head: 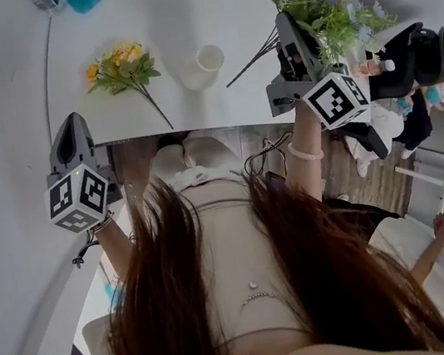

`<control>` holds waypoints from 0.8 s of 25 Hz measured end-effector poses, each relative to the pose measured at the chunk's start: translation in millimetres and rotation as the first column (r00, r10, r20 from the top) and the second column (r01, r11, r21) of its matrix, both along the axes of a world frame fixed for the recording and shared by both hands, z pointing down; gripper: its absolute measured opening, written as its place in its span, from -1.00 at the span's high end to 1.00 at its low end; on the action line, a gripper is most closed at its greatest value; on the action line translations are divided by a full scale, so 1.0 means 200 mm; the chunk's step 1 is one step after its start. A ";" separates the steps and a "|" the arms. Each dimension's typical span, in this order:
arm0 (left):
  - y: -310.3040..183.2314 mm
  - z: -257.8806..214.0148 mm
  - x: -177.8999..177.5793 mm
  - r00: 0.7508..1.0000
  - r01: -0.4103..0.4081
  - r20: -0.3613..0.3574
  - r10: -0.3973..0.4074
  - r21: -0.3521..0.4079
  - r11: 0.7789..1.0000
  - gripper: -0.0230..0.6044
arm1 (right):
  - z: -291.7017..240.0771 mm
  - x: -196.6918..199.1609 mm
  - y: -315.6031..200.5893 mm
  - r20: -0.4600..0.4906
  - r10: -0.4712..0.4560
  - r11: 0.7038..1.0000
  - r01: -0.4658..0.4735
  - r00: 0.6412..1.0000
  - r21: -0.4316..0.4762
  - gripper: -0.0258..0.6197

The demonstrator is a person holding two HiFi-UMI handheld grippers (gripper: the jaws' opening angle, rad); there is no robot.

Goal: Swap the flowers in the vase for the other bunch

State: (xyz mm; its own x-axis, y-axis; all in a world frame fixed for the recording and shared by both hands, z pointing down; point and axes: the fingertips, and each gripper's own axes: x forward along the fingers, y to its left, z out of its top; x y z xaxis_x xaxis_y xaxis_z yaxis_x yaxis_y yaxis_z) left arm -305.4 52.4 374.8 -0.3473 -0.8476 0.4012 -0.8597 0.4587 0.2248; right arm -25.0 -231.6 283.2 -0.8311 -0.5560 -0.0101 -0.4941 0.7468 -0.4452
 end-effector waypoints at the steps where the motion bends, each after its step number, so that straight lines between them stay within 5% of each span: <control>1: 0.01 0.00 0.00 1.000 0.008 0.000 -0.008 0.000 1.000 0.92 | -0.02 0.00 0.00 0.014 -0.002 1.000 0.002 1.000 0.002 0.66; 7: 0.05 0.01 0.01 0.999 0.037 -0.004 -0.037 0.002 0.999 0.92 | -0.17 -0.04 0.01 0.109 -0.026 0.996 0.016 0.994 0.090 0.66; 20: 0.12 0.01 0.02 0.997 0.083 -0.005 -0.083 -0.011 0.996 0.92 | -0.18 -0.08 0.02 0.140 0.026 0.981 -0.052 0.990 0.186 0.66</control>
